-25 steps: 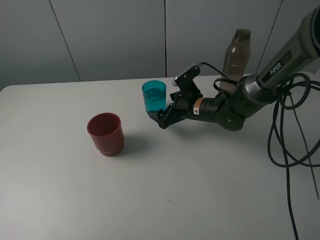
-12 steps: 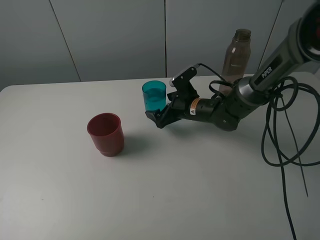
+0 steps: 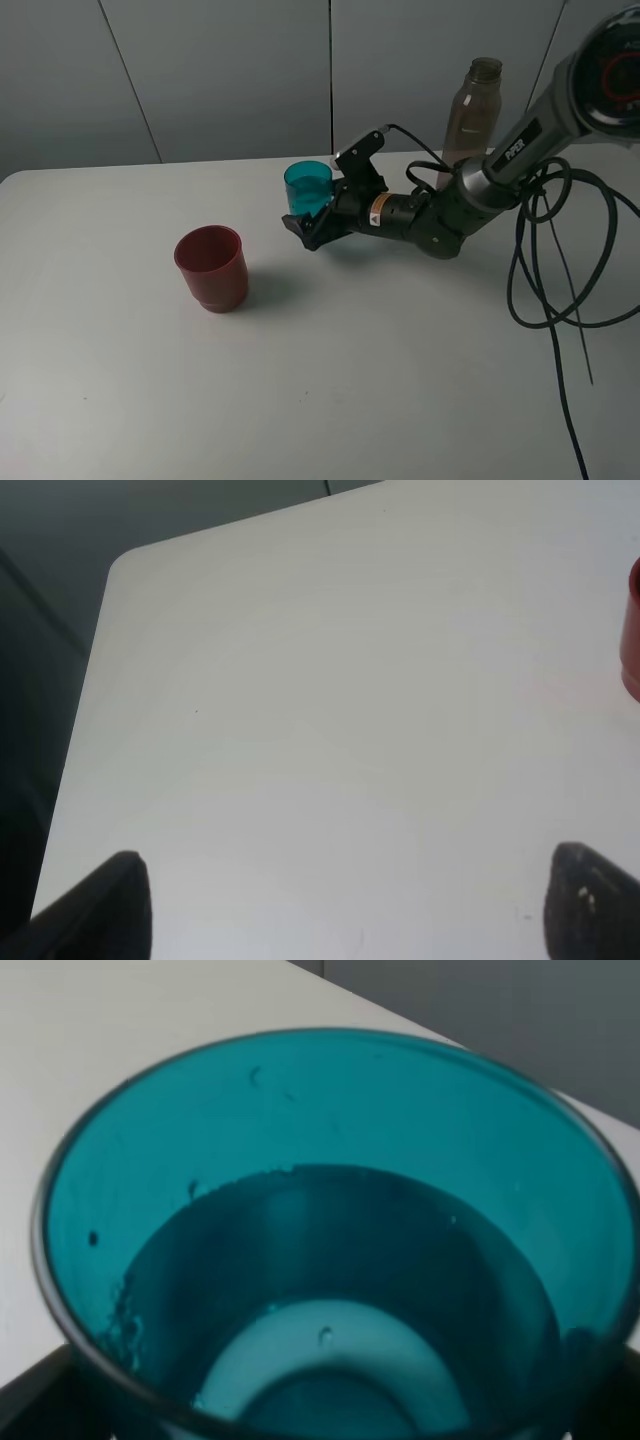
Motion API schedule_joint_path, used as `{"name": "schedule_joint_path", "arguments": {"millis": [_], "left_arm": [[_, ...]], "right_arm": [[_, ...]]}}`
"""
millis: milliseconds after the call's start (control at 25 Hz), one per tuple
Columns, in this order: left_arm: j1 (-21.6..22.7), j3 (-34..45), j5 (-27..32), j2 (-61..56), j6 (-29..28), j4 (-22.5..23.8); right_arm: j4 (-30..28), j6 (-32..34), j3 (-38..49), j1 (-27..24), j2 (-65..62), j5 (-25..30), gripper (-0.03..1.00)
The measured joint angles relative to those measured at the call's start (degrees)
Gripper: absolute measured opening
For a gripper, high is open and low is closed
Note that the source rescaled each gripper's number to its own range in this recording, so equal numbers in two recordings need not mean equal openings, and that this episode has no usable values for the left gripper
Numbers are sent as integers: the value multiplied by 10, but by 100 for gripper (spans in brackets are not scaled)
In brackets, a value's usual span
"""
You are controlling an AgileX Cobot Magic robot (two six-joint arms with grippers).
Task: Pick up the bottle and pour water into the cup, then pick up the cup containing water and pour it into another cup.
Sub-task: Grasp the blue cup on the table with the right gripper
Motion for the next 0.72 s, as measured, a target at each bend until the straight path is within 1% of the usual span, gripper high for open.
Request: {"name": "schedule_joint_path", "arguments": {"millis": [720], "left_arm": [[0,0,0,0,1,0]], "right_arm": [[8,-8,-7,2,10,-29,100]]}}
